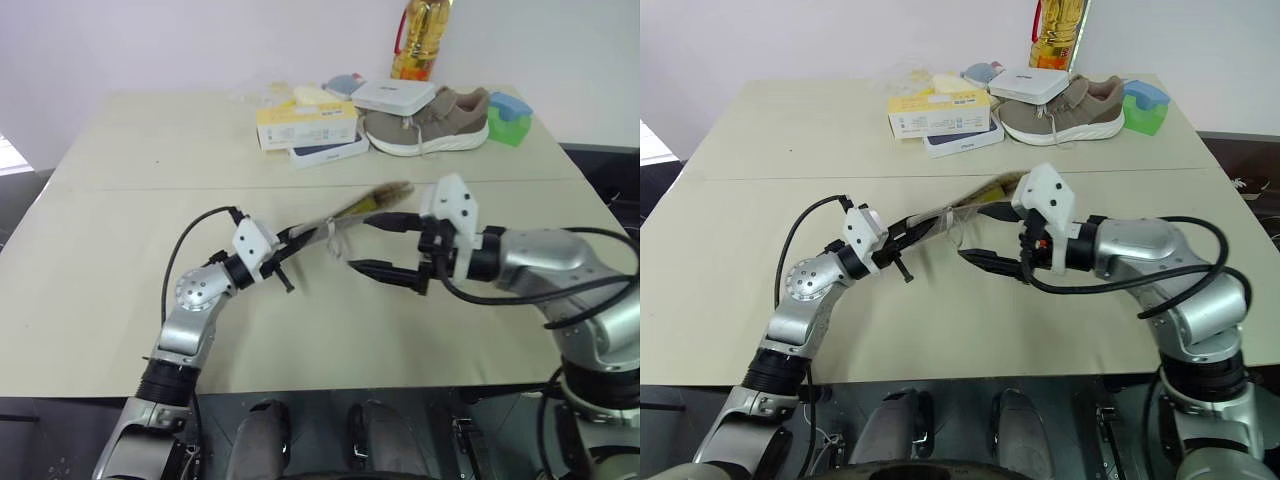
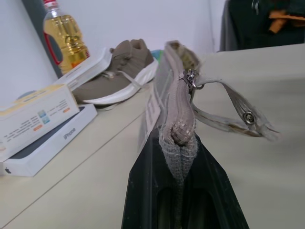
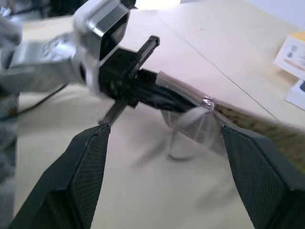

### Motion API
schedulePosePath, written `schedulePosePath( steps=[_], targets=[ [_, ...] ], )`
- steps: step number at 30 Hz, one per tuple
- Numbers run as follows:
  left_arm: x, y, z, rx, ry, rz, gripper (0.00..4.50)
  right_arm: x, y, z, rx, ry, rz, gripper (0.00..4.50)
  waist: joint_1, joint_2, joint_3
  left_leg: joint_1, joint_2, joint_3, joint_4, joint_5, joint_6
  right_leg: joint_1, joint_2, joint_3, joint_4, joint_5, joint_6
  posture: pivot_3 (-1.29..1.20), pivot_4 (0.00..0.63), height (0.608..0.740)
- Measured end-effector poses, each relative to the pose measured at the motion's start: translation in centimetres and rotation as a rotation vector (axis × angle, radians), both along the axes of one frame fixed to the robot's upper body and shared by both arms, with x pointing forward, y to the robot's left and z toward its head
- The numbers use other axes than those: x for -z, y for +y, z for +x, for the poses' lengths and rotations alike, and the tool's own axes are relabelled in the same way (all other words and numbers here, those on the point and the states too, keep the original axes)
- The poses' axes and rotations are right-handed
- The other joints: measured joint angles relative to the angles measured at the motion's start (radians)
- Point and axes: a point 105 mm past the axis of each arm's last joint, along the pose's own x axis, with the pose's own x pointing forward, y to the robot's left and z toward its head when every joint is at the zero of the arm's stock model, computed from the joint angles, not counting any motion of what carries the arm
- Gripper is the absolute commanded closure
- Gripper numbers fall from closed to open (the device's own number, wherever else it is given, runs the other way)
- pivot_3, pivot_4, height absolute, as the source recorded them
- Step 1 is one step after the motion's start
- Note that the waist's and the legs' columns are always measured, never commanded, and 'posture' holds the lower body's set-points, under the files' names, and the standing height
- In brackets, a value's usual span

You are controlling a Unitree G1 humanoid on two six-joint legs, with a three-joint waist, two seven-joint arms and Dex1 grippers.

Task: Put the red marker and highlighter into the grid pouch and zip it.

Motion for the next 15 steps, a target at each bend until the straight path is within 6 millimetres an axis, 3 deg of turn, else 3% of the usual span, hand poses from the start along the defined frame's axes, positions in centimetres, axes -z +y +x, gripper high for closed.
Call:
schedulePosePath(
  steps=[8, 11, 15],
  targets=[
    [-0.2, -0.6, 0.3, -0.017, -0.011, -0.011, 4.5, 3.2, 2.6, 3.0, 0.207, 0.161, 0.117, 0.66, 0.0, 0.0, 0.0, 0.0, 0.0, 0.0, 0.0, 0.0, 0.0, 0.0, 0.0, 0.0, 0.0, 0.0, 0.0, 0.0, 0.15, 0.724],
    [0.1, -0.5, 0.5, -0.024, -0.004, -0.005, 4.5, 3.8, 3.1, 3.4, 0.238, 0.184, 0.127, 1.54, -0.001, 0.0, 0.0, 0.0, 0.0, 0.0, 0.0, 0.0, 0.0, 0.0, 0.0, 0.0, 0.0, 0.0, 0.0, 0.0, 0.15, 0.724],
    [0.1, -0.5, 0.5, -0.027, -0.007, -0.004, 4.5, 4.0, 3.1, 3.6, 0.26, 0.185, 0.119, 3.62, -0.001, 0.0, 0.0, 0.0, 0.0, 0.0, 0.0, 0.0, 0.0, 0.0, 0.0, 0.0, 0.0, 0.0, 0.0, 0.0, 0.15, 0.724]
  ],
)
